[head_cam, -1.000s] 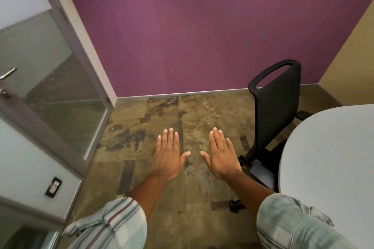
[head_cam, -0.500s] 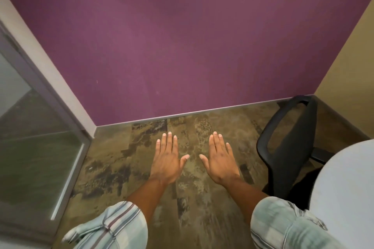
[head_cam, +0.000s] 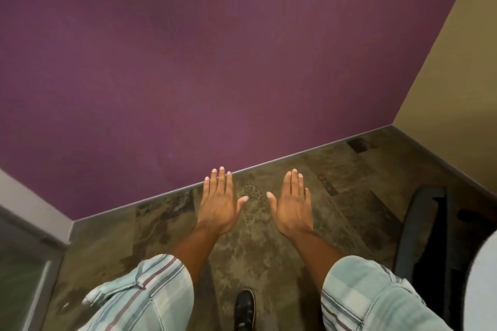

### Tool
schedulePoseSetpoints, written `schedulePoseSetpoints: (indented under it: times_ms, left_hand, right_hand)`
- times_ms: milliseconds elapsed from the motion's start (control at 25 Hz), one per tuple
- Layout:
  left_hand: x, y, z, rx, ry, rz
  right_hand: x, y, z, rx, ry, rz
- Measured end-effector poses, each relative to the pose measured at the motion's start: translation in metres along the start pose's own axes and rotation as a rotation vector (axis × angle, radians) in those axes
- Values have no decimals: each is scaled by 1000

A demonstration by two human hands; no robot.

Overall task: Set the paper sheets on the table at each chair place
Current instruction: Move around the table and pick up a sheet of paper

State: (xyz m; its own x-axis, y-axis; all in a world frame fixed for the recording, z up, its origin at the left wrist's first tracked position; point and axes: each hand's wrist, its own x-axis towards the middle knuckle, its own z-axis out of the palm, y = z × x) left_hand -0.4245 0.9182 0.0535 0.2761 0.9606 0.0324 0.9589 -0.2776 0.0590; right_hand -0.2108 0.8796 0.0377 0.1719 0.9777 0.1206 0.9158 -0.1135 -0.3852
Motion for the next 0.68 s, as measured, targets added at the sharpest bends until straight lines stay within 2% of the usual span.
schedulePoseSetpoints:
  times_ms: [320, 480, 680]
  left_hand:
    - [260, 22, 15, 20, -62, 268]
    - [369, 86, 21, -19, -40, 414]
    - [489, 198, 39, -10, -52, 586]
  right_hand:
    - [179, 70, 9, -19, 101, 255]
    - [242, 135, -11, -94, 152, 349]
    - [318, 239, -39, -122, 198, 479]
